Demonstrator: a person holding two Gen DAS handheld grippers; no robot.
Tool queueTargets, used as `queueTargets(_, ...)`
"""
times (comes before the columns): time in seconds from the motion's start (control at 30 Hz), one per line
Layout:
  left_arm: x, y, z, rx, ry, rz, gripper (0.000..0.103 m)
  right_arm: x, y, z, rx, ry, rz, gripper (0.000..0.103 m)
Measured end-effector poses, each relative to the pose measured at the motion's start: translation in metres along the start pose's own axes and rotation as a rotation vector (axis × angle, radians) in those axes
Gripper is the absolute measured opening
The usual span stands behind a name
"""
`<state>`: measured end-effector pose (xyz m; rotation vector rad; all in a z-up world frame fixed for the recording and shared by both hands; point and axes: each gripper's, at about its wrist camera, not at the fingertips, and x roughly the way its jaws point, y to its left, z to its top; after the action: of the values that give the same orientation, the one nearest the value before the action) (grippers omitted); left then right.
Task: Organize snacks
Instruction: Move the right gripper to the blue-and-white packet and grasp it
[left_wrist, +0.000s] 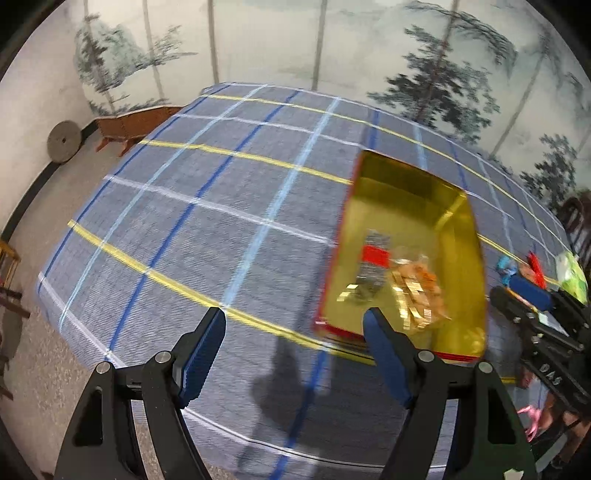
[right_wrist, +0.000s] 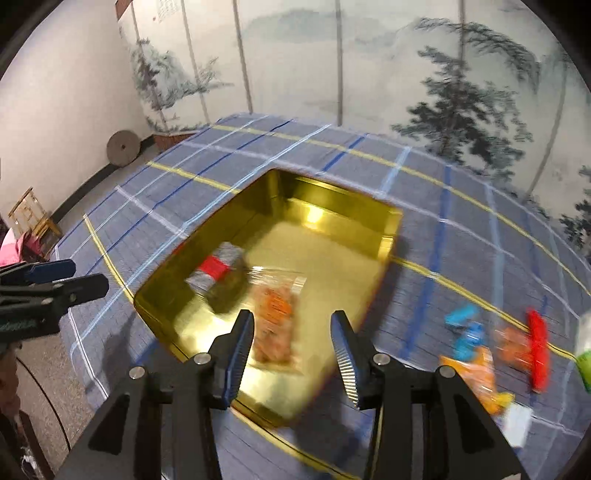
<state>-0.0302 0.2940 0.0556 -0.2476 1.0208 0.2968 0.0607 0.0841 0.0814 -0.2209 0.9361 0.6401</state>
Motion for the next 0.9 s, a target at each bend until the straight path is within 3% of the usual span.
queueTargets(0.23,-0.004,-0.058,-0.007,0.109,0.008,-0.074,0.074,-0.055,-0.093,-0.048,0.131,0.014,-0.150,0.045)
queueTargets(0.43,-0.004,-0.104,-0.020,0.193,0.027,-0.124,0.074,-0.076,-0.156,-0.097,0.246,0.084,-0.286,0.058)
queueTargets(0.63,-0.004,-0.139,-0.036,0.265,0.051,-0.150,0.074,-0.071,-0.171,-0.143,0.306,0.171,-0.302,0.059)
queueTargets(0.9,0.000,-0.169,-0.054,0.333,0.088,-0.156,0.074,-0.051,-0.177,-0.148,0.371,0.196,-0.267,0.064)
